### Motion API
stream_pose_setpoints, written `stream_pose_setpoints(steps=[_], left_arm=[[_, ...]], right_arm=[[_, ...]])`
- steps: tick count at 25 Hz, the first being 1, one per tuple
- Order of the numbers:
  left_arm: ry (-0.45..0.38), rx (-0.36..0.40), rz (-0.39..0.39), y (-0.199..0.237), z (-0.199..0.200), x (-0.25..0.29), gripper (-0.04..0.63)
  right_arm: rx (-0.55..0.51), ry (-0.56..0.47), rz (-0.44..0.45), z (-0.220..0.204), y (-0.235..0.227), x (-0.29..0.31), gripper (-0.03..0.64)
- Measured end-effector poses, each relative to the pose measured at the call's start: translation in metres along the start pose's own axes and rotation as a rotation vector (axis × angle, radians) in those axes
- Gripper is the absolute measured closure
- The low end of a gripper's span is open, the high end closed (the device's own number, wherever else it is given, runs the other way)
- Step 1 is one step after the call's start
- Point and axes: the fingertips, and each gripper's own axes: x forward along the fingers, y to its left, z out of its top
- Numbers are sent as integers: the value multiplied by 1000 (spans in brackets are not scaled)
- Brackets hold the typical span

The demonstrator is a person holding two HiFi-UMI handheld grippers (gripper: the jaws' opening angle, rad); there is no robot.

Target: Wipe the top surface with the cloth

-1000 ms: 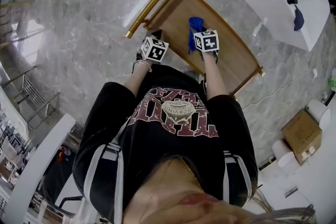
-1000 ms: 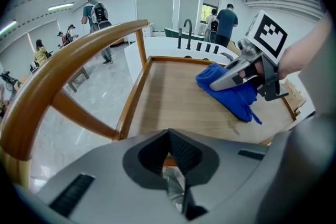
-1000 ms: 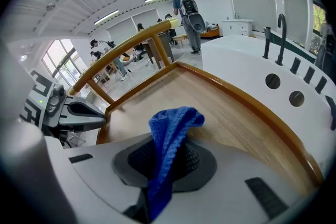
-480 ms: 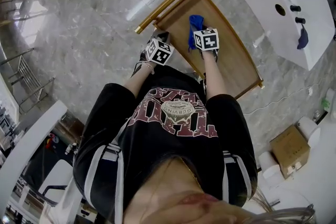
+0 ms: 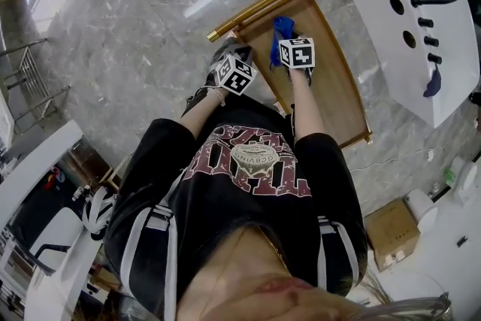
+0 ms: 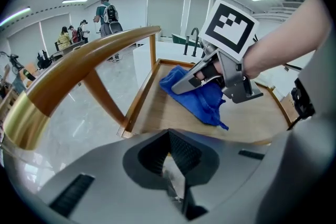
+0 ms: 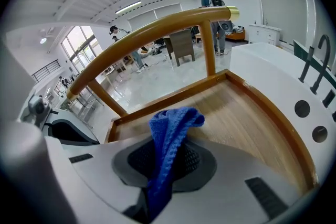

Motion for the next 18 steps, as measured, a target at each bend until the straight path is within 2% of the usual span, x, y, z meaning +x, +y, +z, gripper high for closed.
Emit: stream_pose_setpoints(steps=[8,15,18], left_arm=[[-34,-55,13,11,7,-3,548],[-42,-80,18,17,3,-7,548],[-43,-100,27,22,-4,-10,548]], right_arm=[[-77,24,-4,19,17,21,561],[-64,-35,-35,28,23,24,561],[-5,-45,12,28,34,20,561]])
